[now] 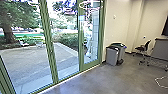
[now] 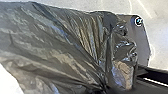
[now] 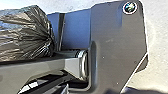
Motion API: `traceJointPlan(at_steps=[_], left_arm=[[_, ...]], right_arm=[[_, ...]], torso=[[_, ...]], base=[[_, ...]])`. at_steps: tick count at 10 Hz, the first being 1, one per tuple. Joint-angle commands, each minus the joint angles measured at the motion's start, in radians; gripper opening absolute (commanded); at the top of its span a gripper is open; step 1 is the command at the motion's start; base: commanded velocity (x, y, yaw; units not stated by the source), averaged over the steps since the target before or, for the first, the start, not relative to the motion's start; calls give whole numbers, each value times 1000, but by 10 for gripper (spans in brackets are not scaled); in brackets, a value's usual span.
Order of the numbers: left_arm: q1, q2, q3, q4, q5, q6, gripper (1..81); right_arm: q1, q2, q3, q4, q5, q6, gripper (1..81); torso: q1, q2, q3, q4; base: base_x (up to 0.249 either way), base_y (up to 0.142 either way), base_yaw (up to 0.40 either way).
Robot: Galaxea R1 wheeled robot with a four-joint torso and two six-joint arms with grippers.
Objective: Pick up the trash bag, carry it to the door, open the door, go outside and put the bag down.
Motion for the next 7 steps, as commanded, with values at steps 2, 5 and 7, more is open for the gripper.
traceJointPlan(at_steps=[2,5,7], left_arm=[[-69,3,3,2,64,2,10],[-68,3,3,2,64,0,10],[-68,3,3,2,64,0,10]], right_arm=[[54,-1,2,-3,-65,-5,811],[54,-1,0,-3,-65,-6,811],[54,0,-3,-3,-65,-6,811]], torso=[[0,0,0,0],[0,0,0,0],[0,0,0,0]], base=[[160,-91,0],[160,-103,0],[160,-103,0]])
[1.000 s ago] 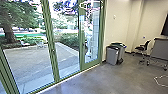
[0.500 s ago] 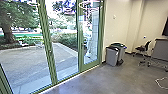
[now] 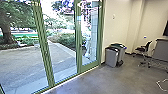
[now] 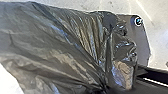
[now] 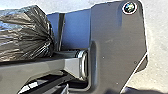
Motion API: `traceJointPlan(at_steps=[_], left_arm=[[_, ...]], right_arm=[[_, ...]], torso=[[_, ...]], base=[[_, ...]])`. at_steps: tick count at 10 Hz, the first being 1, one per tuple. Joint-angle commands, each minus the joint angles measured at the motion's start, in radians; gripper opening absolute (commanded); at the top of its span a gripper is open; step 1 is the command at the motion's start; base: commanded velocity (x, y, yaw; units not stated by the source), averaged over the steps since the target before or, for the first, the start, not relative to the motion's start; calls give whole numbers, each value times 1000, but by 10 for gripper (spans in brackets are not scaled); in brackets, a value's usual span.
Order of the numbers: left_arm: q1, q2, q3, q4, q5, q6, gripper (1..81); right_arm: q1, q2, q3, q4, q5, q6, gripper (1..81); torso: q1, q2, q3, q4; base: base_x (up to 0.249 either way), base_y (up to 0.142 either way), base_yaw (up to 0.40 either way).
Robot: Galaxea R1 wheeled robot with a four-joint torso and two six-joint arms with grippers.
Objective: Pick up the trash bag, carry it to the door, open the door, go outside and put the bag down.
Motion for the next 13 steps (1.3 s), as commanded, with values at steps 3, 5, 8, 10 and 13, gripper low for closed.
traceJointPlan(at_steps=[3,5,8,10,13], left_arm=[[-68,3,3,2,64,0,10],[-68,1,4,2,64,2,10],[-68,3,4,2,64,0,10],[-68,3,3,2,64,0,10],[-68,3,4,2,64,0,10]], right_arm=[[54,0,-3,-3,-66,-8,811],[54,0,-3,-3,-66,-8,811],[54,0,-3,-3,-66,-8,811],[54,0,-3,-3,-66,-8,811],[56,1,-3,-3,-66,-9,811]], torso=[[0,0,0,0],[0,0,0,0],[0,0,0,0],[0,0,0,0],[0,0,0,0]], base=[[160,-103,0],[160,-101,0],[160,-101,0],[160,-97,0],[160,-95,0]])
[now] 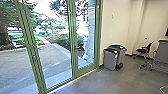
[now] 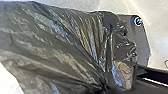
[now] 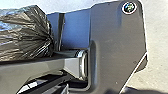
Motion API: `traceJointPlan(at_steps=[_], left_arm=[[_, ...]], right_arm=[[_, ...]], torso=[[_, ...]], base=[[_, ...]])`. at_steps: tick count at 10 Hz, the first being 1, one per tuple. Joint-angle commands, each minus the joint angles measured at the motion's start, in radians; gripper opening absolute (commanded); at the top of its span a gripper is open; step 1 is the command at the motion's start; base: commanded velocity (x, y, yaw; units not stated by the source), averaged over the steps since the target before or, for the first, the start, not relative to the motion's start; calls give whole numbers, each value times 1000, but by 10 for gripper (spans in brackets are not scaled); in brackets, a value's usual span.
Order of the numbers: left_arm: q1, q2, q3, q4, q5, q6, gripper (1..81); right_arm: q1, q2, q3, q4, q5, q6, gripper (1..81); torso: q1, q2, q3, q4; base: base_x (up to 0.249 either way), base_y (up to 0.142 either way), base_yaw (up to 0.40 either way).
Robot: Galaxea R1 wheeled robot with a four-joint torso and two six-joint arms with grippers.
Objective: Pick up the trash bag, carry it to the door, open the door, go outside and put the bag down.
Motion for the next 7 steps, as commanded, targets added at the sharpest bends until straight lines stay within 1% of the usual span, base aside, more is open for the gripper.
traceJointPlan(at_steps=[1,5,7], left_arm=[[-68,3,3,2,64,0,10],[-68,3,3,4,64,2,10],[-68,3,3,2,64,2,10]], right_arm=[[57,3,0,-4,-66,-8,811],[57,3,0,-4,-65,-8,811],[57,3,0,-3,-65,-8,811]], torso=[[0,0,0,0],[0,0,0,0],[0,0,0,0]], base=[[160,-94,0],[160,-92,0],[160,-73,0]])
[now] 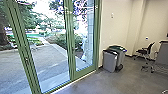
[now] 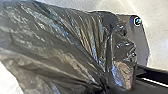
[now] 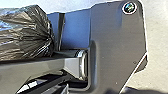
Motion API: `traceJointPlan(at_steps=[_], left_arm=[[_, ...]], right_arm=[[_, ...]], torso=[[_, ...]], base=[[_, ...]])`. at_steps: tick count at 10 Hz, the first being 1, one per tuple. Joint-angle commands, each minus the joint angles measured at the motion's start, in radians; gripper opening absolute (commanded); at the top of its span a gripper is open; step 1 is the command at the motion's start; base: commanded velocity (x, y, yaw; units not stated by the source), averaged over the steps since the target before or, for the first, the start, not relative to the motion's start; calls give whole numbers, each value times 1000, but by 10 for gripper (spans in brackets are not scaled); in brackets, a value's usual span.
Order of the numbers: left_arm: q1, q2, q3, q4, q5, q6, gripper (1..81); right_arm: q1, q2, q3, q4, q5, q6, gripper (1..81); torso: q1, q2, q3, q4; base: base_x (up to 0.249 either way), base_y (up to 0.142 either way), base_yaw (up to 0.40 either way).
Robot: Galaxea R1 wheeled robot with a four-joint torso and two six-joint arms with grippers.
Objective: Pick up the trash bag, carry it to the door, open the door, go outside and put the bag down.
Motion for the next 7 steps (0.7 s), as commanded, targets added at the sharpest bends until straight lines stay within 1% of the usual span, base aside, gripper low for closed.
traceJointPlan(at_steps=[1,7], left_arm=[[-68,3,3,2,64,0,10],[-68,4,1,4,64,0,10]], right_arm=[[56,2,1,-3,-65,-3,811],[54,2,-2,-3,-65,-3,811]], torso=[[0,0,0,0],[0,0,0,0]], base=[[160,-72,0],[157,-68,0]])
